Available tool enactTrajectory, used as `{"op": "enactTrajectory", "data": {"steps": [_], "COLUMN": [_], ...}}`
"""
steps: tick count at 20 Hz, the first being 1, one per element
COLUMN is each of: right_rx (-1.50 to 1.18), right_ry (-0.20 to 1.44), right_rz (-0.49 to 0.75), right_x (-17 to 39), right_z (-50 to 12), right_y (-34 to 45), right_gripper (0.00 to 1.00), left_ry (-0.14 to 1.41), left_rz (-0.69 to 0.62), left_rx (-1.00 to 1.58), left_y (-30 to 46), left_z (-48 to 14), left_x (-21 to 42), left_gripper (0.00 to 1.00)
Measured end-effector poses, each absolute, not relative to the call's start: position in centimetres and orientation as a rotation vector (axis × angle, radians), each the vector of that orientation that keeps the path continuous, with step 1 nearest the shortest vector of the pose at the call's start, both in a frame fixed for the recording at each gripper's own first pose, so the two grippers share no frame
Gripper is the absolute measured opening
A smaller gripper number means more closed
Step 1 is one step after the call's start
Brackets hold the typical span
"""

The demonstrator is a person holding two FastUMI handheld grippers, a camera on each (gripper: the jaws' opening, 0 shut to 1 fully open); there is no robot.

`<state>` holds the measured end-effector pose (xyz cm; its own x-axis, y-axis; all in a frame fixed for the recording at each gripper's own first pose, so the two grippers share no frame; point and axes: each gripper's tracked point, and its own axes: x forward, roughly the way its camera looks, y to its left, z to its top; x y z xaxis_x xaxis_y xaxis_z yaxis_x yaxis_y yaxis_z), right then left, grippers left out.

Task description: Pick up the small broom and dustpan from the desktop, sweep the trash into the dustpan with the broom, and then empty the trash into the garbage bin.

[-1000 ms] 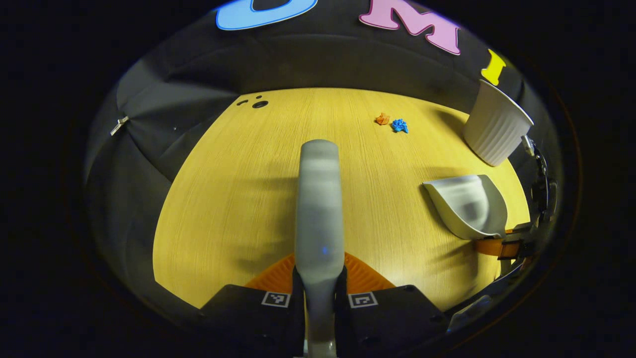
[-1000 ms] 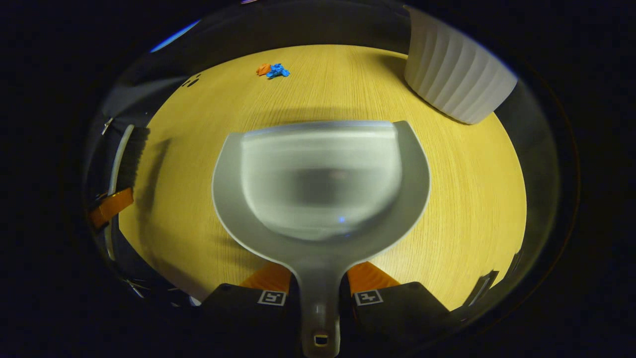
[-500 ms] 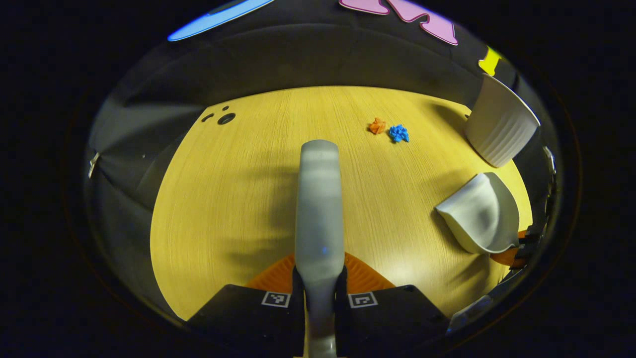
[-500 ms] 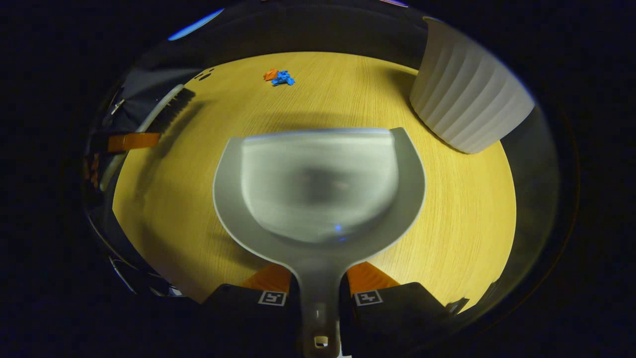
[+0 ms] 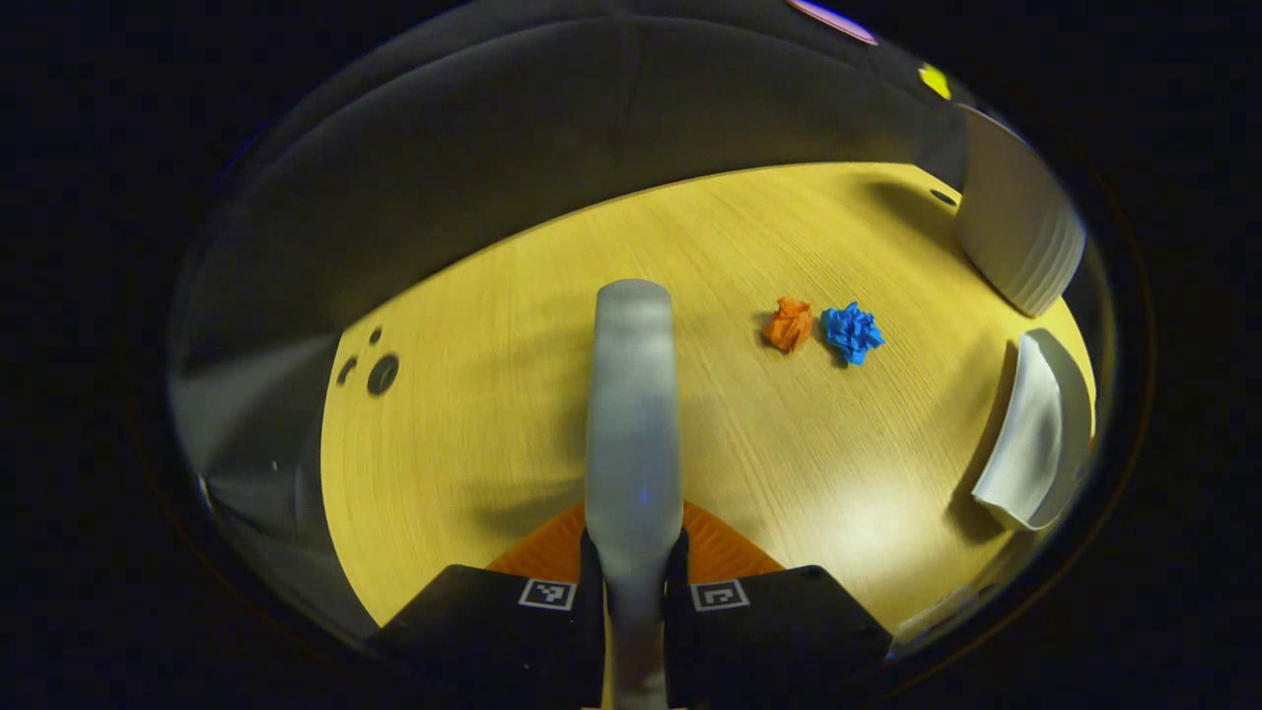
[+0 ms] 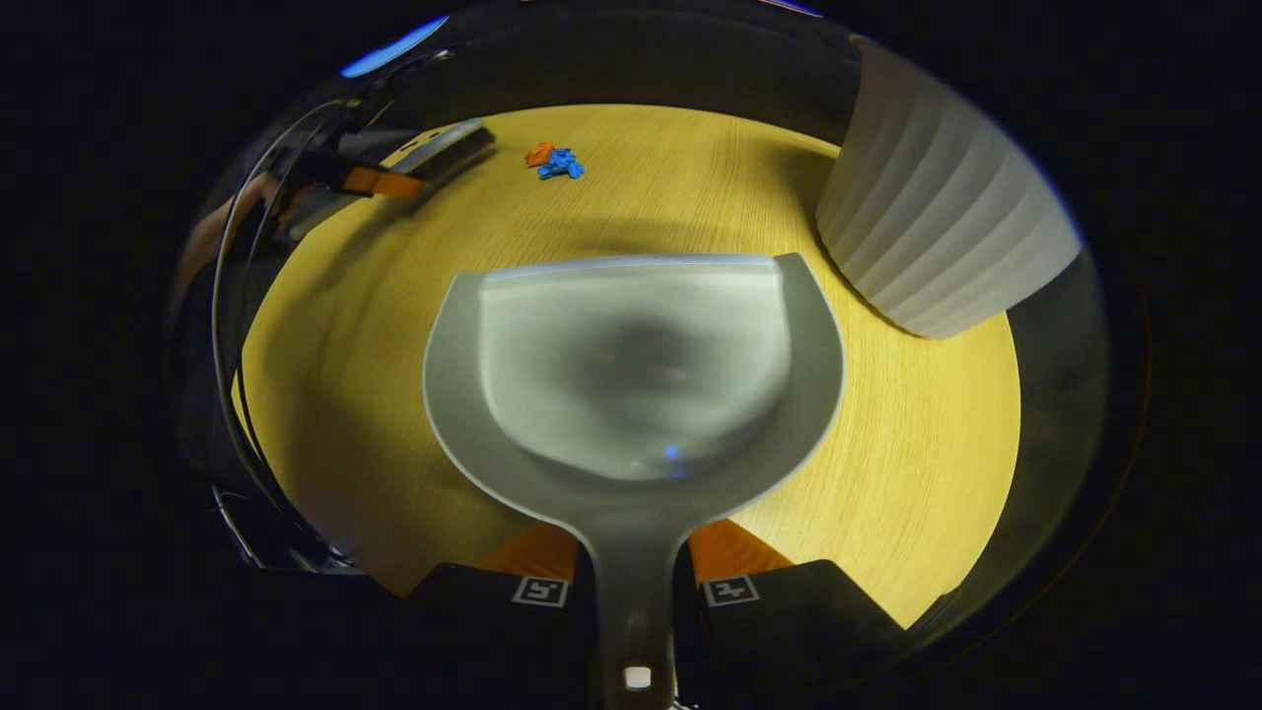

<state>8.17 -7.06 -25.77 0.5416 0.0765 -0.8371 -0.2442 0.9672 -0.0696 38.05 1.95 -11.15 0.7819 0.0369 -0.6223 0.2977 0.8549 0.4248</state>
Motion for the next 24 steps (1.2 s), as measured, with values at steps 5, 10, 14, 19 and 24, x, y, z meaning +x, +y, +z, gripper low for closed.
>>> {"op": "enactTrajectory", "data": {"steps": [5,10,14,19,24], "right_rx": [-0.208,-0.222,-0.236,-0.266,-0.272], "right_ry": [1.007,1.013,1.007,1.005,0.977], "right_rz": [0.212,0.241,0.261,0.265,0.270], "right_x": [8.6,8.6,8.6,8.5,8.7], "right_z": [-26.4,-26.6,-26.0,-26.3,-26.4], "right_y": [-7.8,-7.8,-7.5,-7.8,-7.7], "right_gripper": [0.35,0.35,0.35,0.35,0.31], "left_ry": [0.640,0.643,0.705,0.785,0.822], "left_rz": [-0.279,-0.466,-0.617,-0.797,-0.997], "left_rx": [0.741,0.858,0.915,0.956,0.984], "left_y": [-2.0,-6.5,-9.8,-13.2,-16.3], "left_z": [-10.8,-11.0,-12.4,-15.6,-16.5], "left_x": [41.6,42.0,39.2,34.8,30.6], "left_gripper": [0.28,0.28,0.29,0.29,0.29]}}
